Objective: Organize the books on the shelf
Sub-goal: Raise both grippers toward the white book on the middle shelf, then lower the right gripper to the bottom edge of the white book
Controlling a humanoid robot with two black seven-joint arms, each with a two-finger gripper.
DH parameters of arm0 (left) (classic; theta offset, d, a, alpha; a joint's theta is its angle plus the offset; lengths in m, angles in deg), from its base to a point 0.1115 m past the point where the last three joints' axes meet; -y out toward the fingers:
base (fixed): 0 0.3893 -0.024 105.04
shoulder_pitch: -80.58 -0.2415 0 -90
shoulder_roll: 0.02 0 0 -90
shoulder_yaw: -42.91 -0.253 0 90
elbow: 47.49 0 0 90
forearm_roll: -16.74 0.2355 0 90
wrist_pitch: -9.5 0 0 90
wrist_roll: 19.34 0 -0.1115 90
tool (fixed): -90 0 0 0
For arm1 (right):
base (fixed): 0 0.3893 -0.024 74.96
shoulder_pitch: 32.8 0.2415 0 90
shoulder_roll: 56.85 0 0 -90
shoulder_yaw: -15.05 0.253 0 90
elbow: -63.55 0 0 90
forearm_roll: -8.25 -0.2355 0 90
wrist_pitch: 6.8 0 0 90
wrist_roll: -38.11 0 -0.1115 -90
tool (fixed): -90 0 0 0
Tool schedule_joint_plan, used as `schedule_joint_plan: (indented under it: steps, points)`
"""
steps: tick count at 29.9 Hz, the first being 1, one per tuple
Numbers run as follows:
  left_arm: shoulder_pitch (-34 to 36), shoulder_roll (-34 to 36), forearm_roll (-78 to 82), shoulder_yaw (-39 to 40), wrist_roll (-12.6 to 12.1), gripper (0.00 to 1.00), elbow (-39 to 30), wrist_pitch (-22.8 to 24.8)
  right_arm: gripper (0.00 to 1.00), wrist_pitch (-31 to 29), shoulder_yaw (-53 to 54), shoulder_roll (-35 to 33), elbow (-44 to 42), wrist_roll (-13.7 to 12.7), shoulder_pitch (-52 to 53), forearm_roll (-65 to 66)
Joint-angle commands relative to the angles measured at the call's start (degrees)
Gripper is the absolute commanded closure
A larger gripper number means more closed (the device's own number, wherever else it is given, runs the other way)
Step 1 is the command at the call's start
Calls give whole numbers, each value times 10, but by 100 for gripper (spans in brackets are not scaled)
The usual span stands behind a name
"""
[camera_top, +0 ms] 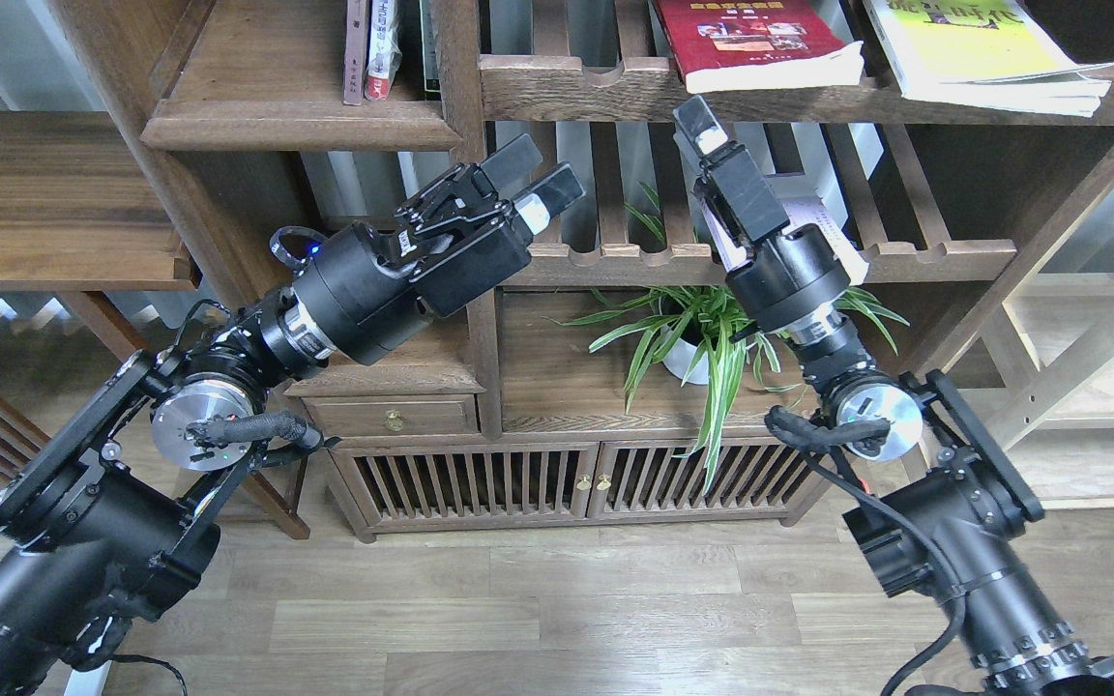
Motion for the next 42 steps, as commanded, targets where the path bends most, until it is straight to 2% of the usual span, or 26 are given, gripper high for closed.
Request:
schedule_joint_plan:
  steps: [1,5,15,18,29,37,42]
  points:
    - [0,-1,-1,1,0,1,0,0,0,0,0,17,0,1,5,-1]
    - [0,4,-1,4,0,1,-2,0,0,0,4,27,0,2,6,-11]
    - [-8,7,-2,39,4,1,-7,0,2,44,8,21,-1,2,-1,-92]
    - [-30,6,-6,48,4,1,-9,0,6,57,6,23,-1,2,-18,-129]
    - [-42,-1,-11,72,5,1,-9,0,5,68,10,14,-4,4,-80,-165]
    - [-31,-6,-27,76,4,1,-6,0,5,166,18,5,-5,7,-113,-236]
    - [-30,-3,-35,82,4,1,-7,0,3,190,26,-10,-7,5,-141,-241]
